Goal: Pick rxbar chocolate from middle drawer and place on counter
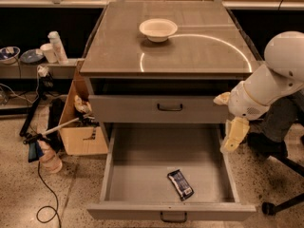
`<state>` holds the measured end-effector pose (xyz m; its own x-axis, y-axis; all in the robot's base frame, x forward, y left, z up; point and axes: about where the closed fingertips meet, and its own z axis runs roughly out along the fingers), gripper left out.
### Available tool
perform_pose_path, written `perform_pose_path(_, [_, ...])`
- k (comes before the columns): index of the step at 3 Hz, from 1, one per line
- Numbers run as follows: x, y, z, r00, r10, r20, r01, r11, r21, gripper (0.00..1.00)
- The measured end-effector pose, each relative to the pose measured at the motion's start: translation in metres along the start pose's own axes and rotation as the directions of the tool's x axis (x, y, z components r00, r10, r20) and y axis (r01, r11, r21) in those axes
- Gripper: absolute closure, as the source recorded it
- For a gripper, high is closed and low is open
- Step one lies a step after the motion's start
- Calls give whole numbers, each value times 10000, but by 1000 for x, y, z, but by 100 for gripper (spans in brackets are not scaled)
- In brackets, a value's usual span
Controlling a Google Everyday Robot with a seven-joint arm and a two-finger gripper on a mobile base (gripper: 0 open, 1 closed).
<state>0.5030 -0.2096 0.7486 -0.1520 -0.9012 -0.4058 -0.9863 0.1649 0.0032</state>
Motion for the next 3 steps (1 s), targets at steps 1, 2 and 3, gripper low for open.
perform_pose_path(1, [0, 0, 0, 10000, 0, 0, 0, 10000, 0, 0])
perform_pose_path(2, [-2, -8, 26, 9999, -142, -56, 142, 9999, 36, 0])
perform_pose_path(3, [-2, -22, 82, 9994, -95, -341, 94, 10000, -31, 0])
